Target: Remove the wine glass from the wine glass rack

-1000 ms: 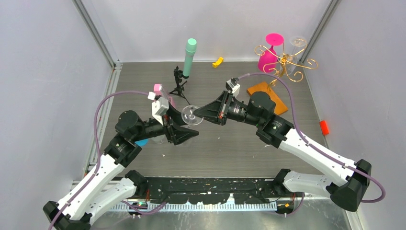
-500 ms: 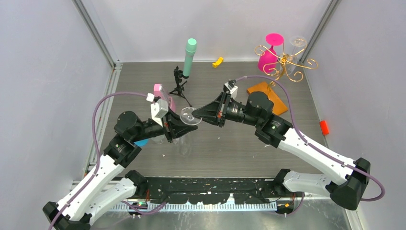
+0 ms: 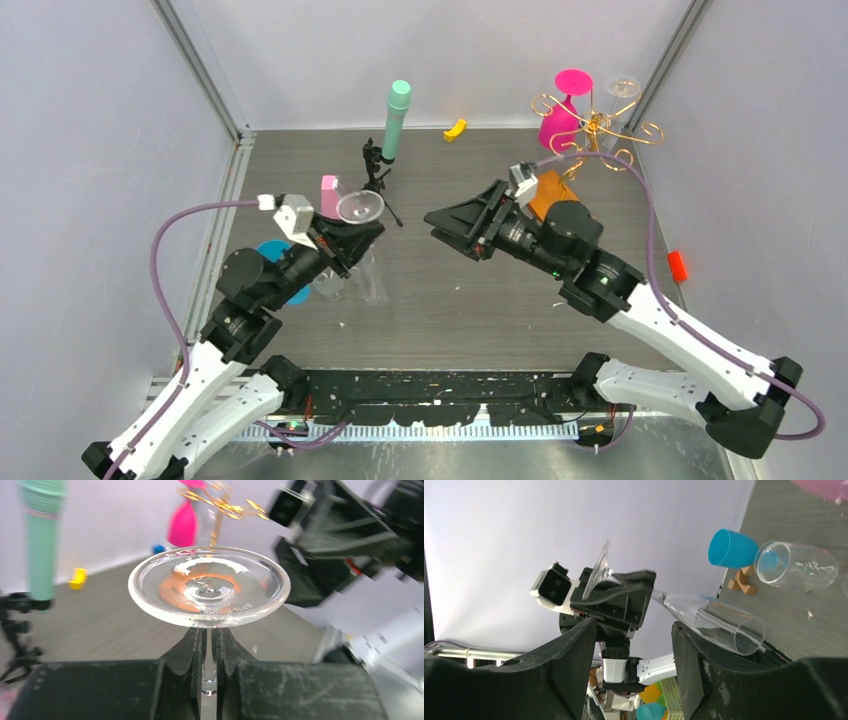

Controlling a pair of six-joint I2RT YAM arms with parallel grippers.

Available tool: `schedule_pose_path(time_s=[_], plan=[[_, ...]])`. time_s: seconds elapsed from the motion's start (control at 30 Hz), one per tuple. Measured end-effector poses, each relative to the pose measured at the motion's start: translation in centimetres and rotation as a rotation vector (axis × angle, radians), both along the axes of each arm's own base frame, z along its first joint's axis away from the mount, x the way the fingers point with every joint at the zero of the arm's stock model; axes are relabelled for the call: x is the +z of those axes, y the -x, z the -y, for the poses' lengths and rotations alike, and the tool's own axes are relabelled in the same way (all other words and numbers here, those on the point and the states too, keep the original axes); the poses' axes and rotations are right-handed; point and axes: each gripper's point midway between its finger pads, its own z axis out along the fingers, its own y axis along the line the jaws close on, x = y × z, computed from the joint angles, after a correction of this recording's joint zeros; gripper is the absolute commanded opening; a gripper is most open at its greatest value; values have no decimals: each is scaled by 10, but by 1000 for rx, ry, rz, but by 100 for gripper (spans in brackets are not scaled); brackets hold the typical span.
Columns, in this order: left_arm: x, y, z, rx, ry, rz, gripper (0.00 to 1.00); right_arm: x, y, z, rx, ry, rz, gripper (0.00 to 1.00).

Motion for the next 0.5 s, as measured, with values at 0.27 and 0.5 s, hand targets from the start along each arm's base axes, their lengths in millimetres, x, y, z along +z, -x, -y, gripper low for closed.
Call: schedule_pose_path(time_s=[0.27, 0.5], plan=[[32, -40, -59, 397, 212, -45, 0, 0, 3, 7, -54, 3, 84, 78], [45, -51, -95, 574, 419, -149, 0, -59, 21, -51, 48, 154, 71, 79]])
